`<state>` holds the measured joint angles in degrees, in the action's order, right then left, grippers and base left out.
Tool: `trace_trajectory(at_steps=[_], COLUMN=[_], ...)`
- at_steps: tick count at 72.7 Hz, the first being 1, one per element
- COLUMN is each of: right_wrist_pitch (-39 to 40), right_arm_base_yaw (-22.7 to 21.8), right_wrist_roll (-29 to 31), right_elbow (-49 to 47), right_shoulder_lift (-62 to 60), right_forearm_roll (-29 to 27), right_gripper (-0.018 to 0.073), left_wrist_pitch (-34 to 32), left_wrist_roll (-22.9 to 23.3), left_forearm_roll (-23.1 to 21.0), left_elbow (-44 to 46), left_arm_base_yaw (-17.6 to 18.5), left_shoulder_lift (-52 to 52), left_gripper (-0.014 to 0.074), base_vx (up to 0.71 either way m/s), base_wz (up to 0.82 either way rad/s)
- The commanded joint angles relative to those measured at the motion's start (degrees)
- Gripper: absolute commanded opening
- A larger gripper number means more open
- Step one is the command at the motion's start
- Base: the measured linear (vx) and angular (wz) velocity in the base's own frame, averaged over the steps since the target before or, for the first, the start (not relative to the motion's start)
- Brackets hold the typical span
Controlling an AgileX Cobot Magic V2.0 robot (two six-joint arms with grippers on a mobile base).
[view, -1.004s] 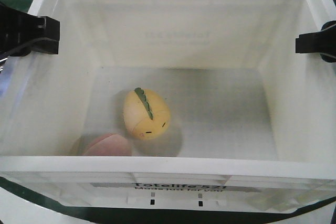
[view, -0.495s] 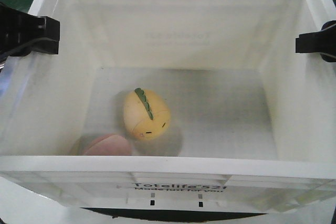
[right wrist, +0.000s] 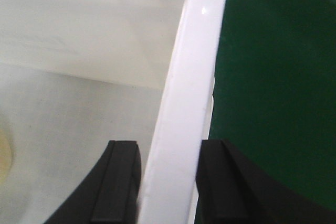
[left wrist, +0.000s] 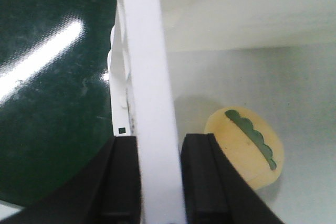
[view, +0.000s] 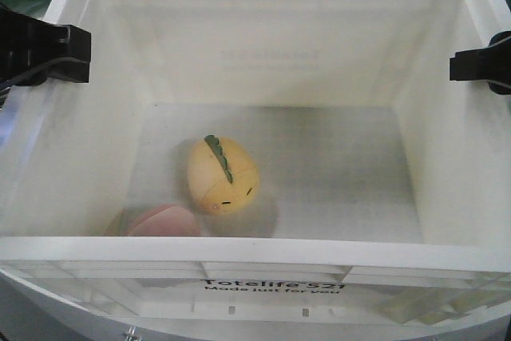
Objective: Place moving items into box and shelve
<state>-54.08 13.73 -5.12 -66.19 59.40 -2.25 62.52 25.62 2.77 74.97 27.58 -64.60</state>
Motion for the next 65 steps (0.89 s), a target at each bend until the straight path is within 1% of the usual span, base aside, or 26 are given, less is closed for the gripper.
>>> trace_trajectory(at_steps=[1,65], right_wrist_pitch=[6.35,6.35], right_arm_base_yaw=[-0.55,-0.55], right_wrist_roll=[0.22,0.22], right_elbow=[-2.23,-2.23], right_shoulder_lift=[-1.50,-1.50], right_forearm_roll=[3.78,3.73], right_gripper=[-0.0006,-0.0006], left_wrist_pitch=[-6.03,-5.98], left_wrist_roll=[-0.10,-0.10], left_forearm_roll=[2.97,2.97], left_elbow=[2.20,2.20], left_arm_base_yaw=[-0.17,-0.17], left_shoulder_lift=[2.23,2.23], left_gripper=[-0.0006,-0.0006], base_vx=[-0.12,-0.13], base_wz=[0.08,0.21])
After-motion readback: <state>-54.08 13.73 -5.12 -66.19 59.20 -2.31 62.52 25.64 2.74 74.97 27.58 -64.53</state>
